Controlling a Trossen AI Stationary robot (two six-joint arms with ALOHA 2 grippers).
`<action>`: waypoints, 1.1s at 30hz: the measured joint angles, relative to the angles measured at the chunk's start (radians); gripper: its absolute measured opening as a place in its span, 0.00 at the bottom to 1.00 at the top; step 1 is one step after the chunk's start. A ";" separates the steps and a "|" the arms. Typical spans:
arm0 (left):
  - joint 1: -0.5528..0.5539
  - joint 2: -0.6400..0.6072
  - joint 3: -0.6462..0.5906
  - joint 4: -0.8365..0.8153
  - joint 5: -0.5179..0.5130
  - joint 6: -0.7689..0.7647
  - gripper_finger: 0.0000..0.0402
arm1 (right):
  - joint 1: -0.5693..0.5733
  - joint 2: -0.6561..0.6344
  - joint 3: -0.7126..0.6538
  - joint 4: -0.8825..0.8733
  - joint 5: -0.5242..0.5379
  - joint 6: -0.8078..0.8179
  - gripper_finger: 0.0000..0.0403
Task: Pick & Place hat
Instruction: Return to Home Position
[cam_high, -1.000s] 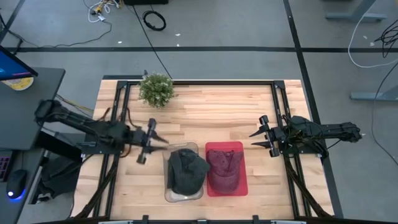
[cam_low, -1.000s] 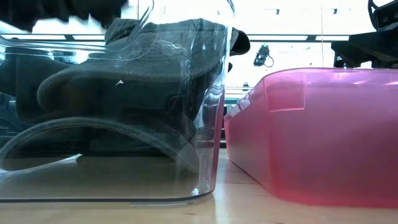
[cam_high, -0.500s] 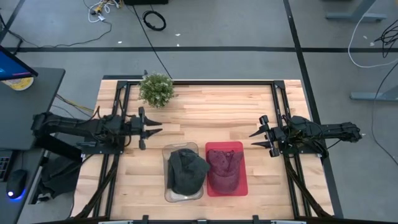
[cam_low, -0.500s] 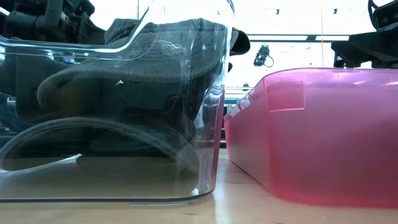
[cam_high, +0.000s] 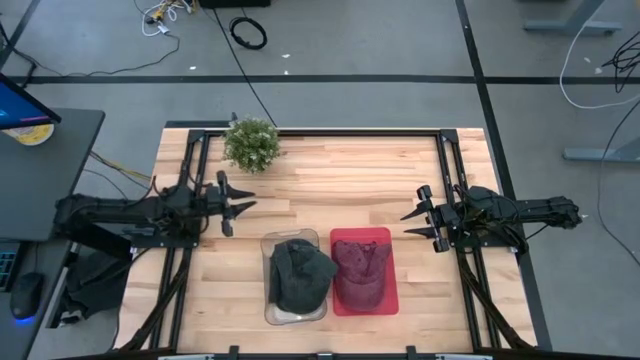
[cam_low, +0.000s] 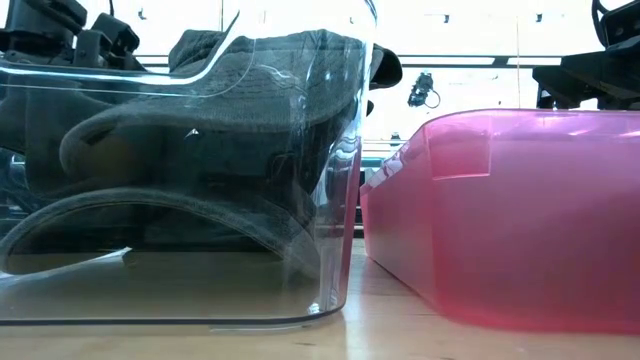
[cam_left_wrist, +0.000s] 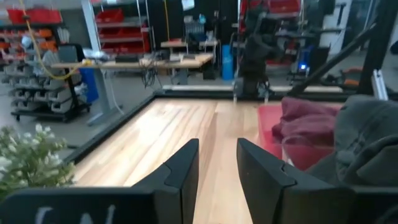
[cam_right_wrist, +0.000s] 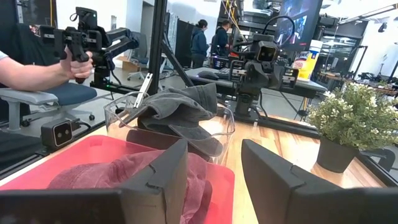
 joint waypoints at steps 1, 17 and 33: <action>0.000 -0.021 -0.007 0.003 0.001 0.003 0.29 | 0.000 0.000 0.000 0.000 0.000 0.000 0.39; 0.002 -0.277 -0.043 -0.220 0.106 0.103 0.29 | 0.000 0.000 0.000 0.000 0.000 0.000 0.39; 0.002 -0.246 -0.043 -0.236 0.142 0.127 0.29 | 0.000 0.000 0.000 0.000 0.000 0.000 0.39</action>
